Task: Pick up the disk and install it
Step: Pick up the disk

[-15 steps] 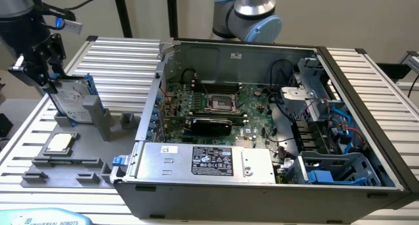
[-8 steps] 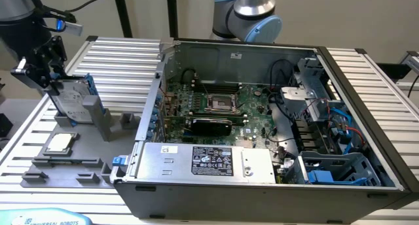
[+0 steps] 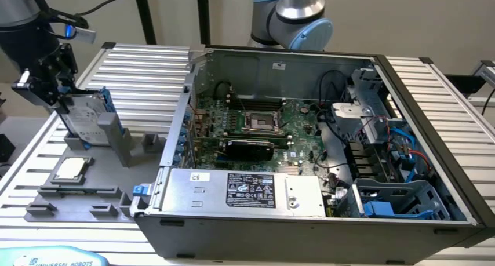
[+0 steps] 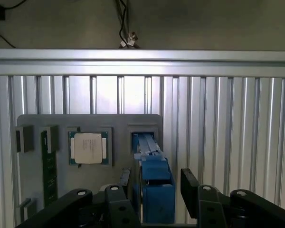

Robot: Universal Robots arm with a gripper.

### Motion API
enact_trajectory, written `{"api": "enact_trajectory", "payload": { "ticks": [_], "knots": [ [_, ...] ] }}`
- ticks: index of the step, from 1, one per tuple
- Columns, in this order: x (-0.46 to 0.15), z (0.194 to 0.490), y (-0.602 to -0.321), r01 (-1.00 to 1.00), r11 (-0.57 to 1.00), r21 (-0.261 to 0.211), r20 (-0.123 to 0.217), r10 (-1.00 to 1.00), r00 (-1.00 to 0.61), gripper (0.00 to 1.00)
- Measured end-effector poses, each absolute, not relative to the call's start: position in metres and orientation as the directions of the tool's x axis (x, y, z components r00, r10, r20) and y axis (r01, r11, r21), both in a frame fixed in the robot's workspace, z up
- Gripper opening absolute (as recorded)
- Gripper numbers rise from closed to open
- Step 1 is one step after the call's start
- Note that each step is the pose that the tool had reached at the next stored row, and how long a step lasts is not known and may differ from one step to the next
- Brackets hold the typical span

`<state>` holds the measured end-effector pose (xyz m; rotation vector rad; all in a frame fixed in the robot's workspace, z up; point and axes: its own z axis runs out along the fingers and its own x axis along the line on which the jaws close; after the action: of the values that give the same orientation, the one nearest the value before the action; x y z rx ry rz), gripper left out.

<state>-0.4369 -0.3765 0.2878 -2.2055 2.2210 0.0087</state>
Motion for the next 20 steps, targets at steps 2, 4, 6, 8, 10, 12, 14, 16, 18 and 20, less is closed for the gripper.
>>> {"api": "enact_trajectory", "payload": {
  "ticks": [2,4,6,8,10,12,14,16,18,20],
  "knots": [
    [-0.4369,0.2871,-0.3765,-1.0,0.007,-0.004,-0.012,-1.0,-0.007,0.54],
    [-0.4369,0.2866,-0.3765,-1.0,0.007,-0.004,-0.012,-1.0,-0.007,0.54],
    [-0.437,0.2864,-0.3765,-1.0,0.007,-0.004,-0.012,-1.0,-0.007,0.54],
    [-0.437,0.2862,-0.3765,-1.0,0.007,-0.004,-0.012,-1.0,-0.007,0.54],
    [-0.4369,0.2862,-0.3765,-1.0,0.007,-0.004,-0.012,-1.0,-0.007,0.52],
    [-0.4369,0.2862,-0.3765,-1.0,0.007,-0.004,-0.012,-1.0,-0.007,0.45],
    [-0.4369,0.2862,-0.3765,-1.0,0.007,-0.004,-0.012,-1.0,-0.007,0.45],
    [-0.437,0.2862,-0.3765,-1.0,0.007,-0.004,-0.012,-1.0,-0.007,0.43],
    [-0.4369,0.2862,-0.3765,-1.0,0.007,-0.004,-0.012,-1.0,-0.007,0.36],
    [-0.4369,0.2863,-0.3765,-1.0,0.007,-0.004,-0.012,-1.0,-0.007,0.36]
  ]
}}
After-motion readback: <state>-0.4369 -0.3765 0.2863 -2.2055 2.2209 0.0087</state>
